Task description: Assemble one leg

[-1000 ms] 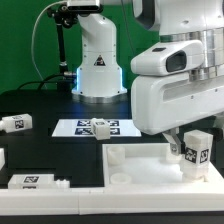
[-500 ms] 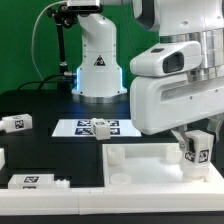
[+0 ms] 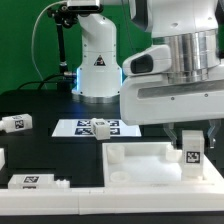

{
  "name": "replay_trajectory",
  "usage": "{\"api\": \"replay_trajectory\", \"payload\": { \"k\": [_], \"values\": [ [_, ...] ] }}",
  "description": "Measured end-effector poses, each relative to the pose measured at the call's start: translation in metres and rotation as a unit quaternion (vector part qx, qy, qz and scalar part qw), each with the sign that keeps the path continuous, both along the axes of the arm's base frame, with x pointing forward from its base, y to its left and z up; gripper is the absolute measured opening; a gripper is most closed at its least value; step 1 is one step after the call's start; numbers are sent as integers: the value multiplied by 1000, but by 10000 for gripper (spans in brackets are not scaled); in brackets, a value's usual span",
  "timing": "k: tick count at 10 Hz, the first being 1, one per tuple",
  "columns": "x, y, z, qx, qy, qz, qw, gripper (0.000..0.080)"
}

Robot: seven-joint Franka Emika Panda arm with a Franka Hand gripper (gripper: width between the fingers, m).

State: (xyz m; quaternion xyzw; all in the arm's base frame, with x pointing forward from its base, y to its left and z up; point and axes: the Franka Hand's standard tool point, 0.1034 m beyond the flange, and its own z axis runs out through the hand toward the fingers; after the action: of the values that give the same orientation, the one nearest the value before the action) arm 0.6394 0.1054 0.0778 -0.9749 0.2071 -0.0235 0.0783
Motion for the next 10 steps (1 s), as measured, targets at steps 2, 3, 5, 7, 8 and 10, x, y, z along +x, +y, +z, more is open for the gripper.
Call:
{"api": "replay_trajectory", "payload": {
  "k": [2, 3, 5, 7, 8, 10],
  "values": [
    [-2, 2, -1, 18, 18, -120, 992, 291],
    [-4, 6, -2, 30, 34, -184, 982, 291],
    [-6, 11, -2, 46, 56, -277, 958, 291],
    [-6, 11, -2, 49, 60, -293, 953, 291],
    [-6, 12, -2, 47, 56, -269, 960, 291],
    [-8, 13, -3, 28, 37, -138, 989, 588]
  ]
}}
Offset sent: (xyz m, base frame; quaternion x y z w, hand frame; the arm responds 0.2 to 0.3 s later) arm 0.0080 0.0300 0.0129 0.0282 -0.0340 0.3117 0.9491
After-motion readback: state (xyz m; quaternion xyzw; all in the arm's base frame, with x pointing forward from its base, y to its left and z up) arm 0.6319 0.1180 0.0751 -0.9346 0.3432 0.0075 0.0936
